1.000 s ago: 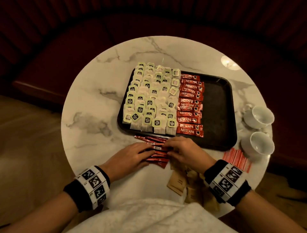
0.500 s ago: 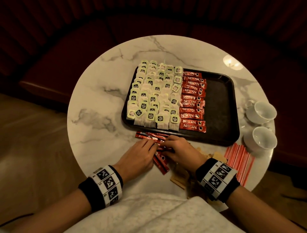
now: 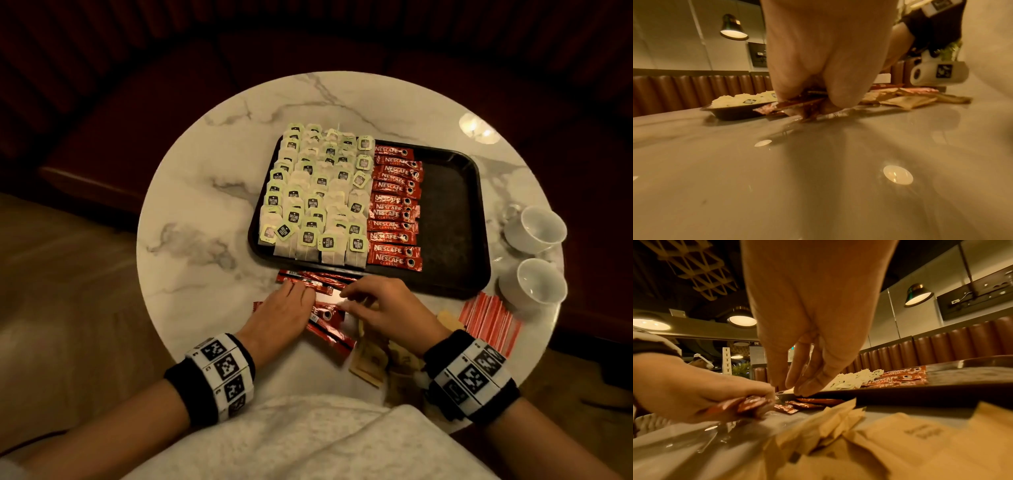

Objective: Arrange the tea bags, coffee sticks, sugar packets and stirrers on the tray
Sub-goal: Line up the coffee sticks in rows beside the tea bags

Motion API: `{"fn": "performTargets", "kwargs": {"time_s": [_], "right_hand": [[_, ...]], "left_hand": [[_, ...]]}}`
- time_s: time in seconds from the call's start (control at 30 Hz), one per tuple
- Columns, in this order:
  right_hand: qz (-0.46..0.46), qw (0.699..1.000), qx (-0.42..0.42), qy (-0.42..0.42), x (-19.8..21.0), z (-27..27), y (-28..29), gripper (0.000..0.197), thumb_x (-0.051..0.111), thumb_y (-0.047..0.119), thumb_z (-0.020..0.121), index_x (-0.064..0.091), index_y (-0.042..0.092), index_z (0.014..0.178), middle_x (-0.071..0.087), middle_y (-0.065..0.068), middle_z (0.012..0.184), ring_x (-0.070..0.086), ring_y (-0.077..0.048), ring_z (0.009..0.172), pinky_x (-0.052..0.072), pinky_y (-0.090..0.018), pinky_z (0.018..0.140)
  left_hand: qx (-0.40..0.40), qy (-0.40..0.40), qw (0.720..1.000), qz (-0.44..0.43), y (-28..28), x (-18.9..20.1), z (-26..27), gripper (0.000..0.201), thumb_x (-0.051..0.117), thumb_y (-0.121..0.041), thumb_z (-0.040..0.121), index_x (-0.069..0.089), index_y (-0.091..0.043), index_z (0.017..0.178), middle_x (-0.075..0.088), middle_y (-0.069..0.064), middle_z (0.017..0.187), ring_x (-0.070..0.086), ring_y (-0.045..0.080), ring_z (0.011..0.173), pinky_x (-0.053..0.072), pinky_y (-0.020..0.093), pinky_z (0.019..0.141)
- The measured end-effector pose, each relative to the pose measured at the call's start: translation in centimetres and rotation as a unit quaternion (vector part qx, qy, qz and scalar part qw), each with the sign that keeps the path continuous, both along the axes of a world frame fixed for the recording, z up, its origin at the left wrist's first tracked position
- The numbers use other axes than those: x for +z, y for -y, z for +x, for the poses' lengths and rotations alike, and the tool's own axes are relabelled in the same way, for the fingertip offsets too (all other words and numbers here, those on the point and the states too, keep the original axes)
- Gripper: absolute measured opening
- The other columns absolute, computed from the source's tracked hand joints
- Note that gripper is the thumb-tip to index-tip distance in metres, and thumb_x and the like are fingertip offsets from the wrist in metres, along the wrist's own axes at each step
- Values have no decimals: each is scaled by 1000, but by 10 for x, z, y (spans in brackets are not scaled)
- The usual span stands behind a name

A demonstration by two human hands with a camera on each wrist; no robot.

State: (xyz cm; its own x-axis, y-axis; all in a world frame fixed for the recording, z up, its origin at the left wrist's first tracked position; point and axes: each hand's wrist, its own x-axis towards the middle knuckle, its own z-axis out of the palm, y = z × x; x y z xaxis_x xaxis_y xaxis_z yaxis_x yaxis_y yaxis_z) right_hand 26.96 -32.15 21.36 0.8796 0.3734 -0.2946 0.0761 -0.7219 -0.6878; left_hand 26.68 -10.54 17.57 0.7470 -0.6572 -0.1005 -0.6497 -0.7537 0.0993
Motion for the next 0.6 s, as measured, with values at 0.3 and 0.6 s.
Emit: {"fn": "performTargets", "kwargs": {"time_s": [0.3,0.6], "right_hand": [[150,982,-76,-84,16,-10,-13,30,72,29,88,57,29,115,69,6,93,70,-11,70,60,-29,64],[317,917,-173,-171,31,14,21,20,58,22,92,71,12,103,69,5,80,58,-11,68,52,-20,62]], "left_hand": [[103,-94,988,-71,6,23,11,16,45,-24,98,44,-17,112,55,1,110,47,19,97,38,28,79],[216,-354,875,-250,9,42,29,15,46,-14,98,61,-11,99,58,-2,79,48,9,65,34,21,59]]}}
